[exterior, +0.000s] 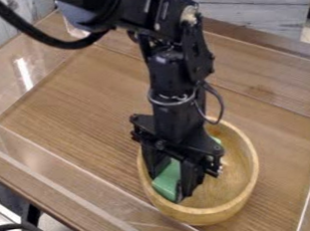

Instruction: Remove the green block from inside the brown bowl and put it on the table

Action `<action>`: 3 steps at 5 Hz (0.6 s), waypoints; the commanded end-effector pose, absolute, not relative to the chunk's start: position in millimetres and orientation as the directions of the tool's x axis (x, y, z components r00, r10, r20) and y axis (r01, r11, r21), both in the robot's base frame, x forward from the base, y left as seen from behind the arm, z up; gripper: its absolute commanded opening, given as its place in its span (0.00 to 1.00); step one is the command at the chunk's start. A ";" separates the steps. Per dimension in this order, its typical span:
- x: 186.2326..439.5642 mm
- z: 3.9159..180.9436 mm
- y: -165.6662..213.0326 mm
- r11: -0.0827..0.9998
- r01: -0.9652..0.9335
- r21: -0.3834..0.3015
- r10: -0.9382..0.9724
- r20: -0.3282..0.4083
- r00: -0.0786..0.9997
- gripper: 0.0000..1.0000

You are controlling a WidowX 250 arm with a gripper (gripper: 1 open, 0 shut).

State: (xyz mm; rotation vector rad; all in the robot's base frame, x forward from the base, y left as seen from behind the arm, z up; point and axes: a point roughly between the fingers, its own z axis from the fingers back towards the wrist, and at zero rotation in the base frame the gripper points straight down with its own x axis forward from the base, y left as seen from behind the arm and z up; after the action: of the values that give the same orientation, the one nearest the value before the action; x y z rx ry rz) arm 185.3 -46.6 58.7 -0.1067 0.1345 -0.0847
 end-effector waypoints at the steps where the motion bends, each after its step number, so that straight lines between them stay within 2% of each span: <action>1: 199.7 75.4 -44.7 0.990 0.068 -0.126 -0.077 -0.065 0.995 0.00; 3: 205.2 77.1 -41.7 0.988 0.055 -0.142 -0.065 -0.066 0.996 0.00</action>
State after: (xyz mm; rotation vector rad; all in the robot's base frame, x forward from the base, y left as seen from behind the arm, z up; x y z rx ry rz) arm 193.7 -41.9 66.1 -0.1338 0.1249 -0.0565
